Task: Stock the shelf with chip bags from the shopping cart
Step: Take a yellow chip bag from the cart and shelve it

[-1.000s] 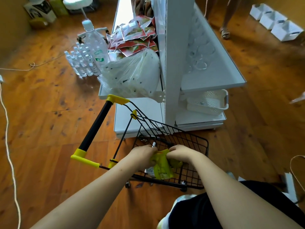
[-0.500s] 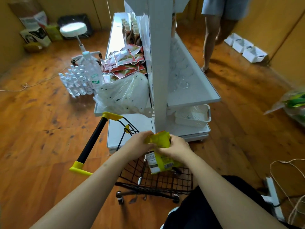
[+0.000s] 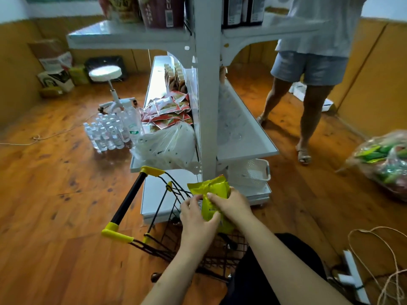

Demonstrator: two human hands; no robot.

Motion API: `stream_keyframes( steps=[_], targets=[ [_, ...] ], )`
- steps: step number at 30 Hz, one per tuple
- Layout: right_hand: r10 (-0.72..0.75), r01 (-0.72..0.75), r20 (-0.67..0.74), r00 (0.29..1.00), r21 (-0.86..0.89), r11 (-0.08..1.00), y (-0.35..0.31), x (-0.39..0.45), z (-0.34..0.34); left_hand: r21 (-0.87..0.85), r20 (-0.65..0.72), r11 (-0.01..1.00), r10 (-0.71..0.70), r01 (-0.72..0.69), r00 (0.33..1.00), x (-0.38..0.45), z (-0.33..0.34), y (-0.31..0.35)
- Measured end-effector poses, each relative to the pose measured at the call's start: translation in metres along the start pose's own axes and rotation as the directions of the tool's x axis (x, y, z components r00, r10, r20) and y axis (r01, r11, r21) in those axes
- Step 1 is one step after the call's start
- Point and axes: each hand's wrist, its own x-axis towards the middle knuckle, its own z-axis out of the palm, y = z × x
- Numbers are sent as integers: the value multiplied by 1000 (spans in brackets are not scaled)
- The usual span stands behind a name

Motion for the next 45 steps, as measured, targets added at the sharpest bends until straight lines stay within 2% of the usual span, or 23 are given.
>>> stream_keyframes(
  steps=[2,4,6,7,10,13,16,18,19,21,24,26,30,33,35,37,39,41,43,45],
  targets=[
    [17,-19,61,998,34,999,-12,-9,-3,-69,38,996,-50,53,998,4,-5,2],
    [51,-71,152,987,132,989,-24,-17,-7,-226,123,962,-131,157,984,8,-13,2],
    [43,-76,189,981,170,982,-28,-20,-13,-428,196,856,-225,290,954,8,-23,0],
    [25,-61,191,981,184,981,-33,-25,-18,-545,229,773,-236,325,945,8,-27,0],
    [-52,4,217,975,216,976,-37,-40,-33,-797,315,491,-160,352,936,5,-38,9],
    [-133,93,183,974,213,973,-38,-53,-49,-873,409,278,-28,400,912,-2,-43,28],
    [-141,119,104,985,189,975,-37,-67,-69,-895,429,146,30,421,903,-5,-37,53],
    [-115,104,54,992,172,980,-36,-78,-90,-900,429,113,64,421,901,-7,-27,73],
    [-102,94,40,994,162,982,-35,-84,-102,-890,449,132,83,436,890,-9,-22,85],
    [-80,82,-19,997,164,983,-27,-94,-126,-853,499,236,102,466,861,-9,-6,105],
    [-79,119,-242,967,156,981,-5,-113,-164,-774,536,473,134,421,834,-16,24,134],
    [-35,91,-371,928,135,987,13,-130,-191,-724,565,583,194,369,802,-25,46,152],
    [22,-4,-625,781,30,1000,48,-174,-236,-639,667,680,256,361,700,-57,90,198],
    [-9,-88,-715,699,-99,991,64,-219,-262,-617,640,753,313,227,701,-91,125,233],
    [2,-88,-741,672,-77,993,76,-255,-282,-606,627,783,364,138,688,-117,147,256],
    [42,-67,-793,608,2,998,91,-292,-305,-619,667,773,426,137,611,-148,165,279],
    [179,-73,-808,562,168,983,111,-333,-330,-629,721,752,468,198,511,-185,184,299],
    [342,8,-713,612,438,899,129,-377,-349,-608,780,744,494,278,385,-228,197,317],
    [393,127,-658,643,597,792,146,-423,-355,-579,815,745,525,331,244,-272,210,329],
    [415,213,-701,580,622,754,160,-465,-349,-557,825,755,550,347,127,-315,219,337]
  ],
)
